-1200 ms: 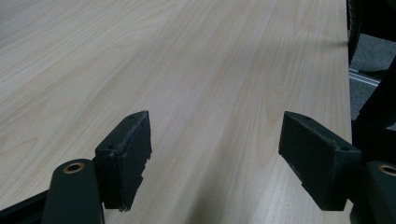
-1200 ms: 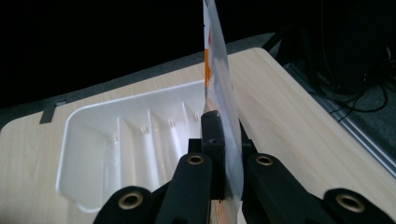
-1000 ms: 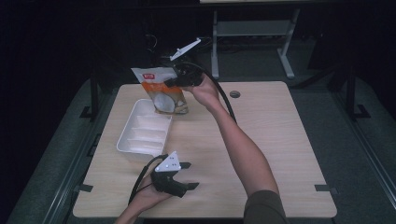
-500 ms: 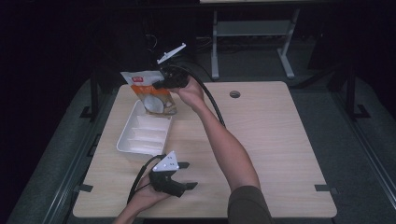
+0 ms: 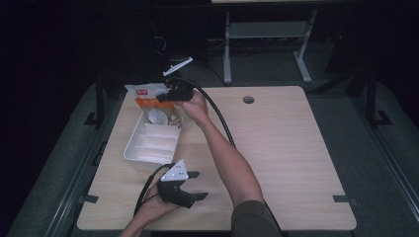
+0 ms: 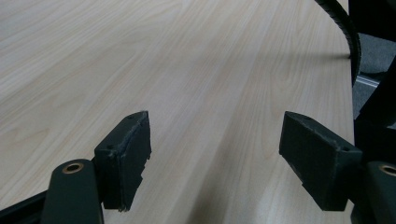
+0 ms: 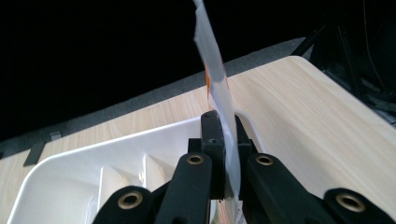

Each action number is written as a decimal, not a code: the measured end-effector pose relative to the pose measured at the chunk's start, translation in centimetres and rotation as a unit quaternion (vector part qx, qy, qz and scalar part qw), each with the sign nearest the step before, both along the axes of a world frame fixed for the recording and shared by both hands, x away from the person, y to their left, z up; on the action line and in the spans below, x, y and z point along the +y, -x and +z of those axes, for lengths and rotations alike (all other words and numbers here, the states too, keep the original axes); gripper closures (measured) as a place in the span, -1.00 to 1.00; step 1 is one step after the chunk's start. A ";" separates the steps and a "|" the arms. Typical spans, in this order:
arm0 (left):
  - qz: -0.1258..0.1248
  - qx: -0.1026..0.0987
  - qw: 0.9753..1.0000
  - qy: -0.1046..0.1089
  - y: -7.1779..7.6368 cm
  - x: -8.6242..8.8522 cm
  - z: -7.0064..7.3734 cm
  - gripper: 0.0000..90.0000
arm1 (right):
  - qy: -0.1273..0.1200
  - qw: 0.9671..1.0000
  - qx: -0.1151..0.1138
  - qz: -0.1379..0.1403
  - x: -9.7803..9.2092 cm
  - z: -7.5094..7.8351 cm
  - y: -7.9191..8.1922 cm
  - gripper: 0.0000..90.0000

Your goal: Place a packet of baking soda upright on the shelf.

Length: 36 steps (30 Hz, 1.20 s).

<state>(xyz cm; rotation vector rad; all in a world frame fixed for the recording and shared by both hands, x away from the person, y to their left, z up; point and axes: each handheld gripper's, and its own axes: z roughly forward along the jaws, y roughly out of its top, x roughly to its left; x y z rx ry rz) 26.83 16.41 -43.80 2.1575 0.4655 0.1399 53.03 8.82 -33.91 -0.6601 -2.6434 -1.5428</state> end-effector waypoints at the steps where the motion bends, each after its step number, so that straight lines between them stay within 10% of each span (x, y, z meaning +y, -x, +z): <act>1: -0.001 -0.001 1.000 -0.001 0.0 0.0 0.0 -0.45 | -0.005 1.000 0.005 -0.003 0.1 -0.3 0.0 0.99; 17: -0.001 0.000 1.000 -0.001 0.0 -0.1 0.0 -0.45 | 0.013 0.999 0.026 -0.024 -1.4 -3.5 0.6 0.65; 27: -0.001 0.001 1.000 -0.001 0.0 -0.1 0.0 -0.45 | 0.056 0.997 0.039 -0.042 -2.1 -6.7 1.1 0.97; 36: -0.002 0.001 1.000 -0.001 0.0 -0.1 0.0 -0.45 | 0.081 0.994 0.031 -0.061 -1.6 -6.2 0.4 0.98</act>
